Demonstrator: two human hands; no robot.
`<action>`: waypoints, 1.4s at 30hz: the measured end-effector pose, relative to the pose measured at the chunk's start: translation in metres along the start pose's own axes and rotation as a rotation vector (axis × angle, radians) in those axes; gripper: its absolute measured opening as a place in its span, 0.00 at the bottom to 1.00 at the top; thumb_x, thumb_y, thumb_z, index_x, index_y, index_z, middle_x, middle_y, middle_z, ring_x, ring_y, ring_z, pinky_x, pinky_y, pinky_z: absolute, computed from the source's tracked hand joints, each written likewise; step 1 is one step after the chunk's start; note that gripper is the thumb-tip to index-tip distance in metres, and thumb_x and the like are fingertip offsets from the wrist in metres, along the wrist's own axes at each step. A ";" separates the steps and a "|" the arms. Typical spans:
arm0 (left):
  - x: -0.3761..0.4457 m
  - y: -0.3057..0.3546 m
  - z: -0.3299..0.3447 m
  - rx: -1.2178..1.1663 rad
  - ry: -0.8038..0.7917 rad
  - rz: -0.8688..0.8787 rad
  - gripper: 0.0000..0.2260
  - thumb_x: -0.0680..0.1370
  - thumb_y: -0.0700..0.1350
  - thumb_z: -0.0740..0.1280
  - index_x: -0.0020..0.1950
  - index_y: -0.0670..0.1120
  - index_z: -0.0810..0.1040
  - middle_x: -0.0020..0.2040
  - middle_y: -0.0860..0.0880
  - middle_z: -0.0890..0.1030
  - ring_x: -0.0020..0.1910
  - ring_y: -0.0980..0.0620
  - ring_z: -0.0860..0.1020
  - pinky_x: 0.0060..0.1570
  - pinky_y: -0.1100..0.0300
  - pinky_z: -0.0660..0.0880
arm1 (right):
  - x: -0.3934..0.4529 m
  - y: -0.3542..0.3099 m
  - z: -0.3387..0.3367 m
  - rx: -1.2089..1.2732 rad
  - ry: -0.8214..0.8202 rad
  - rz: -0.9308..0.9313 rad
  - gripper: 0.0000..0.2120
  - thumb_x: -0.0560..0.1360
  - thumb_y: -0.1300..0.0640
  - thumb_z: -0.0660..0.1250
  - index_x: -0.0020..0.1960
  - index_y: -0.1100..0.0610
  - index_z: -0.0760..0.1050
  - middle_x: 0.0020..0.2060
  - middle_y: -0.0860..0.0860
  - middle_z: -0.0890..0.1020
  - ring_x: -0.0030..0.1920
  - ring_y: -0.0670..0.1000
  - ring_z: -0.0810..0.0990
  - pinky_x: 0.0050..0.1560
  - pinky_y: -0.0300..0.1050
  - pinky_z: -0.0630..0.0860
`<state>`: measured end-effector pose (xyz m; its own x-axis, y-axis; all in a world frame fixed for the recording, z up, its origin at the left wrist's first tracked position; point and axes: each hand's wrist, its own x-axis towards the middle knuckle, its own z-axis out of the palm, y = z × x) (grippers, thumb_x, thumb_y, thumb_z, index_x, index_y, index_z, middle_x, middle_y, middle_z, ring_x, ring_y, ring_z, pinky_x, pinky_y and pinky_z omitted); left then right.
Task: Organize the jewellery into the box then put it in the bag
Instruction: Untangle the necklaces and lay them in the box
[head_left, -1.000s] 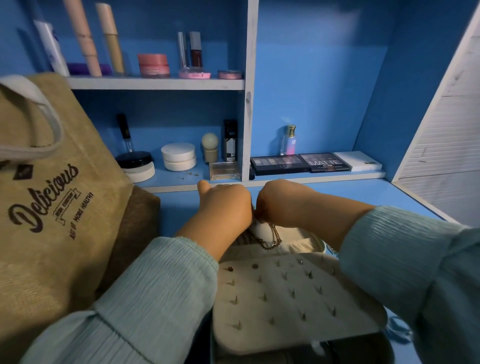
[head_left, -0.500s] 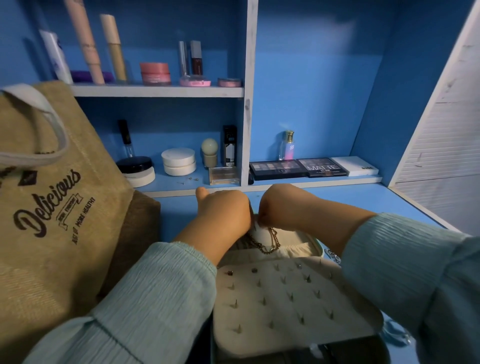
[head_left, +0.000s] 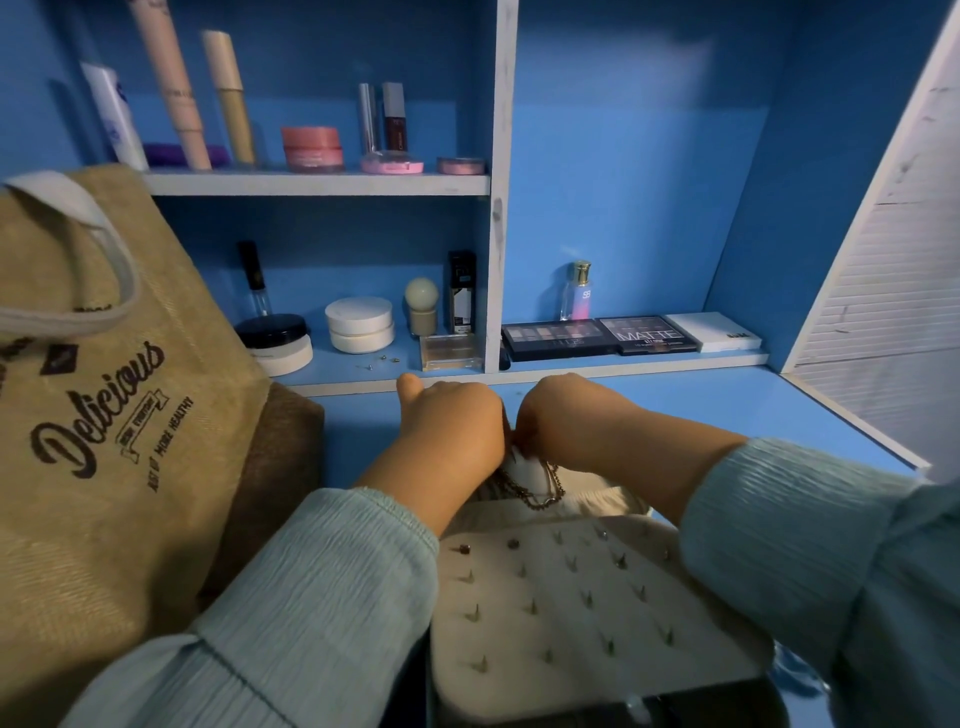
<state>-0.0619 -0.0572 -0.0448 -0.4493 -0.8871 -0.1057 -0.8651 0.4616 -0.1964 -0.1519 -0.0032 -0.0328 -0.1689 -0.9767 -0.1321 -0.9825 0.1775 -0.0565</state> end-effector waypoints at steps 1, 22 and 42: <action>0.000 0.000 0.000 0.007 0.008 0.000 0.10 0.79 0.53 0.57 0.57 0.58 0.75 0.36 0.54 0.67 0.34 0.52 0.62 0.53 0.50 0.54 | -0.001 -0.001 -0.001 -0.019 -0.007 -0.004 0.11 0.77 0.57 0.62 0.50 0.60 0.80 0.34 0.51 0.73 0.32 0.48 0.69 0.29 0.37 0.64; -0.016 -0.007 -0.010 -0.092 -0.110 0.117 0.12 0.80 0.53 0.56 0.57 0.56 0.77 0.53 0.53 0.77 0.52 0.50 0.70 0.54 0.50 0.57 | -0.037 0.016 -0.004 0.180 -0.074 -0.163 0.09 0.75 0.57 0.64 0.49 0.48 0.82 0.41 0.41 0.76 0.51 0.48 0.77 0.50 0.39 0.73; -0.042 -0.018 -0.021 -0.099 -0.172 0.363 0.14 0.79 0.47 0.60 0.50 0.69 0.72 0.61 0.58 0.74 0.55 0.53 0.68 0.51 0.53 0.58 | -0.040 0.020 -0.004 0.206 -0.148 -0.142 0.07 0.77 0.58 0.59 0.45 0.50 0.74 0.39 0.47 0.77 0.32 0.49 0.76 0.34 0.39 0.75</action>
<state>-0.0322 -0.0281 -0.0163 -0.6924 -0.6495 -0.3142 -0.6786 0.7341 -0.0223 -0.1647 0.0390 -0.0244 -0.0030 -0.9680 -0.2509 -0.9563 0.0761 -0.2824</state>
